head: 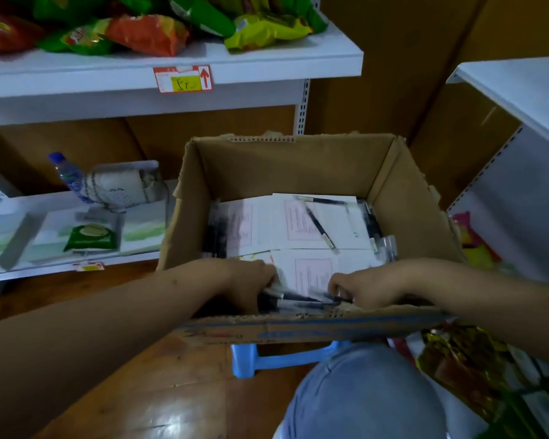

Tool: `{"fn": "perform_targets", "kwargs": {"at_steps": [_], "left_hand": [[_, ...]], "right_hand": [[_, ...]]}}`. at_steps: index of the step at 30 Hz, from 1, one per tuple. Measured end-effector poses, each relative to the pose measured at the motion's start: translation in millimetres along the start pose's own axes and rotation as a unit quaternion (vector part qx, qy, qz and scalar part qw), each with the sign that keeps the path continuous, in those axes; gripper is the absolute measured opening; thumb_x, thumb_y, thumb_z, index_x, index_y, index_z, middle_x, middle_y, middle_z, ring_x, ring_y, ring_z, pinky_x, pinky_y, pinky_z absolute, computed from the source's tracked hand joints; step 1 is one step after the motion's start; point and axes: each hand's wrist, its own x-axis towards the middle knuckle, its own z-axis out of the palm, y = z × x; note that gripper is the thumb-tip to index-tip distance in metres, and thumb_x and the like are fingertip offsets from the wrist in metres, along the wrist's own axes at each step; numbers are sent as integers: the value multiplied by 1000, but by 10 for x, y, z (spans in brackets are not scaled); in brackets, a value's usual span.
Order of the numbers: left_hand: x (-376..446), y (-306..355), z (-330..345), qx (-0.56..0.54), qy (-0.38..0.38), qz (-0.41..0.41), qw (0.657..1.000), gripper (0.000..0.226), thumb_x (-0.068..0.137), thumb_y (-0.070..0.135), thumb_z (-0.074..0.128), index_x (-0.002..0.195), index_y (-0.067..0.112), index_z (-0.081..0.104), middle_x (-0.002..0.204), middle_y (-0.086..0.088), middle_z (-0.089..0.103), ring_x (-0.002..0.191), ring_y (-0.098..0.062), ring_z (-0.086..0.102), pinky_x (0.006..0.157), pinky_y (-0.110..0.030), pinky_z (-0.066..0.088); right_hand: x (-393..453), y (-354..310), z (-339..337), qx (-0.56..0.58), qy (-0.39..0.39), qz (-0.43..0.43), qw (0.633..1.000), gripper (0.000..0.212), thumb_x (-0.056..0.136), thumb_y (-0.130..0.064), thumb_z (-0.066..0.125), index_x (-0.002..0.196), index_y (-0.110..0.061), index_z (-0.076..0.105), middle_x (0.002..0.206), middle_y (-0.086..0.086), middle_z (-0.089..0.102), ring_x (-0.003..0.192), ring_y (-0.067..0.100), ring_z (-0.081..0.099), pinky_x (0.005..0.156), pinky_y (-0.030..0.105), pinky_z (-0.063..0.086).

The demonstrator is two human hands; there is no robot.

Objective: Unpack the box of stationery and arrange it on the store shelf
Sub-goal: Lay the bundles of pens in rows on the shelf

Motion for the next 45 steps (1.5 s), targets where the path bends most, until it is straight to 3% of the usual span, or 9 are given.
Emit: {"fn": "perform_targets", "kwargs": {"at_steps": [3,7,12,20,24,30,34,39,45], "left_hand": [[-1,59,59,27,17,4,999,49,77,38,78,114,12,59,115,-8,60,99,-23,57,77,-34,47],[-24,77,42,10,-7,-4,1000,37,80,40,76,94,9,61,92,-5,60,83,-22,57,65,-34,46],[-28,46,41,7,-4,-8,1000,40,81,49,72,90,13,57,100,-6,59,85,-21,56,68,-33,46],[-63,-135,-213,-123,115,-10,986,22,88,31,67,79,20,50,78,2,52,77,-21,53,63,-31,37],[-64,-247,-340,-226,197,-43,953,21,90,31,65,97,12,57,86,-3,56,79,-20,56,65,-31,40],[-148,-266,-445,-418,307,-76,852,18,91,24,61,85,8,55,76,-9,55,66,-19,53,59,-27,39],[-271,-132,-609,-457,373,-70,804,12,94,21,58,85,12,55,73,-6,55,63,-17,54,48,-21,44],[-476,148,-889,-505,454,-42,733,10,97,18,57,107,14,58,91,-17,67,78,-29,67,69,-39,59],[-763,702,-1291,-477,514,19,713,8,97,18,57,90,19,53,78,-5,59,69,-19,60,55,-25,52]], "right_hand": [[14,-14,87,-12,-1,0,1000,51,96,-52,49,132,-16,46,133,5,52,114,21,52,97,35,44],[16,-18,63,-1,18,-1,1000,45,93,-59,50,105,-16,52,117,1,56,96,15,52,84,30,44],[22,-22,61,54,49,-22,997,35,89,-42,64,113,-17,63,115,2,66,104,19,61,96,36,50],[-31,21,-120,115,224,-22,967,19,80,-36,77,85,-24,62,76,-5,68,69,8,64,59,23,51],[-132,52,-315,203,346,12,916,16,82,-27,75,80,-19,62,67,0,69,56,10,64,49,21,47],[-287,26,-418,348,439,-3,828,9,90,-22,68,85,-20,61,74,4,67,64,16,64,61,28,51],[-496,-51,-498,411,483,-22,773,9,93,-28,64,90,-20,62,77,3,67,68,15,64,61,23,49],[-1027,-86,-596,485,539,-53,687,19,93,-32,62,95,-13,65,78,4,67,73,19,67,68,28,52],[-1803,53,-459,506,601,-75,614,19,95,-31,60,87,-14,65,71,1,65,64,13,64,61,24,51]]}}
